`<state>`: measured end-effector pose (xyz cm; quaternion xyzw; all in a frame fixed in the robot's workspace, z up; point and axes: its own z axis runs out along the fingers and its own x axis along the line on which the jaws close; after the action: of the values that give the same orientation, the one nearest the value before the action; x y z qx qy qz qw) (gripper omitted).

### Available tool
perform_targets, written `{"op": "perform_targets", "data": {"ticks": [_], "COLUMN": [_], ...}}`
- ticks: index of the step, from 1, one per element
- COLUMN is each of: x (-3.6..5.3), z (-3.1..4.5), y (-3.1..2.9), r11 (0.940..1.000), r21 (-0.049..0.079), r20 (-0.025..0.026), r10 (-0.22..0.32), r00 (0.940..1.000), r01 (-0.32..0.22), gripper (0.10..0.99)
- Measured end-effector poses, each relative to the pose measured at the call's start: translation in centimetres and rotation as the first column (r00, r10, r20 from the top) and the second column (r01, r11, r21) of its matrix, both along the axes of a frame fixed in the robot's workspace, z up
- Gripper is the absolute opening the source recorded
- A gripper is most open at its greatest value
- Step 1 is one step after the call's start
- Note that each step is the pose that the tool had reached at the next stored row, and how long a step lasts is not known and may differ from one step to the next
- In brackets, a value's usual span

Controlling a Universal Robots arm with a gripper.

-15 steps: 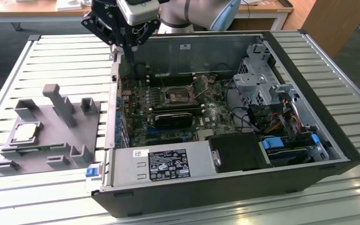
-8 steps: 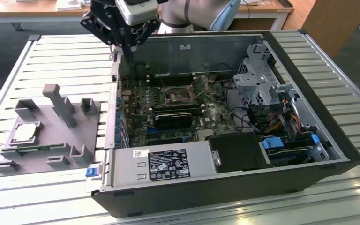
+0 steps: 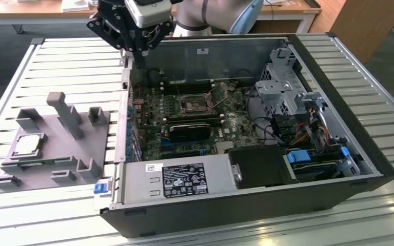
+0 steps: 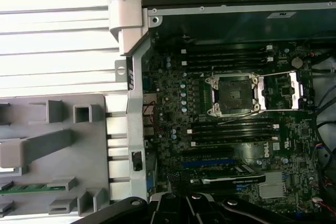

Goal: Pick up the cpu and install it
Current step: 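Reach for the cpu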

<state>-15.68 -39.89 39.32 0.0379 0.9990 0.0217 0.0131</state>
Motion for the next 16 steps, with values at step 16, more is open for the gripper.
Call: {"op": "perform_targets", "data": {"ticks": [16], "x": [-0.4], "z": [0.0], "y": [0.0], "r11": [1.0], "r21": [0.0], "r20": [0.0], "r10": [0.0], "r00": [1.0], "r01": [0.0], "gripper": [0.106]}}
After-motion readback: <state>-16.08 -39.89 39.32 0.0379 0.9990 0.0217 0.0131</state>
